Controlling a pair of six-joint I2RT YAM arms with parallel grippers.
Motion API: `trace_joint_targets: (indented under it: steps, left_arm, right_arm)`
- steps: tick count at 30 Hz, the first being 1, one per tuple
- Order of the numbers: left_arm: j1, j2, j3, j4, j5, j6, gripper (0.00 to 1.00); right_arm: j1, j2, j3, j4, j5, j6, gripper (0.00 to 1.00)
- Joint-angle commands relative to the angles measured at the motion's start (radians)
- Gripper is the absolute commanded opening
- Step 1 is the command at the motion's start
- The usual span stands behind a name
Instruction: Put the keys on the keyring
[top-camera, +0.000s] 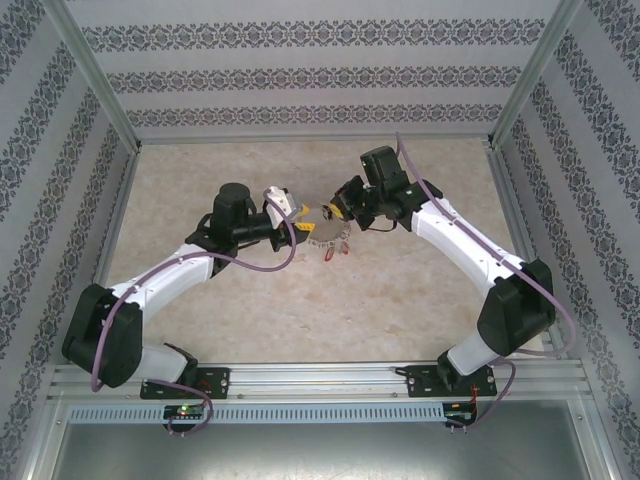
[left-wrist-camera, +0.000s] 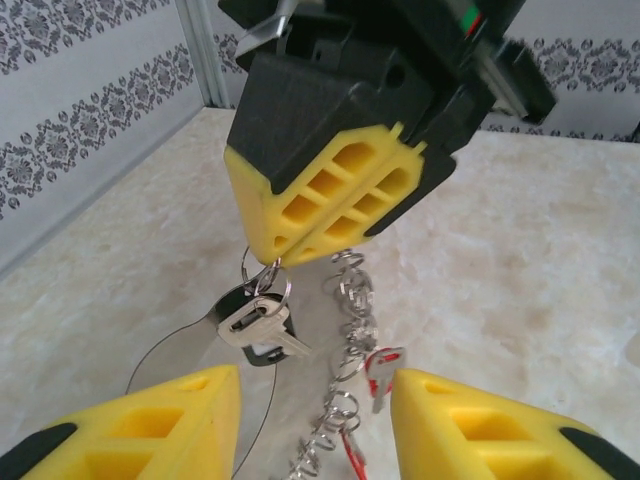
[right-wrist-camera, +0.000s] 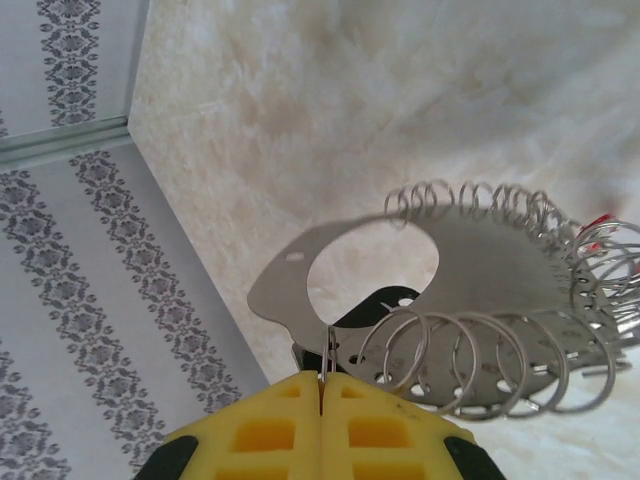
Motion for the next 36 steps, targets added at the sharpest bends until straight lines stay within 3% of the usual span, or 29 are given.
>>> trace_joint_targets:
  steps: [1,7,12,17,20,24,36]
  left_arm:
    - [-0.008,0.034,0.052,-0.034,0.029,0.115,0.47]
    - [-0.012,0.087,0.099,-0.026,0.053,0.177,0.46]
    - [-0.035,0.106,0.109,-0.037,0.037,0.248,0.39]
    - [-0.045,0.119,0.122,-0.065,-0.021,0.3,0.22]
    - [-0.046,0.122,0.13,-0.09,-0.024,0.329,0.01]
    - [-0.048,0.13,0.156,-0.198,-0.007,0.398,0.0]
    - [-0.053,0.085,0.049,-0.19,-0.077,0.525,0.0]
  right_arm:
    - [0.018,-0.027,-0.014,0.011,-0.008,0.099,0.0]
    - [0.027,-0.022,-0.006,0.013,-0.029,0.123,0.0]
    - [0.03,-0.019,-0.019,0.034,-0.052,0.156,0.0]
    - [0.035,-0.012,-0.014,0.038,-0.078,0.172,0.0]
    - [0.037,-0.013,-0.021,0.037,-0.083,0.176,0.0]
    - [0.035,-0.016,-0.026,0.039,-0.082,0.184,0.0]
    - [-0.021,-0.052,-0.067,0.045,-0.101,0.235,0.0]
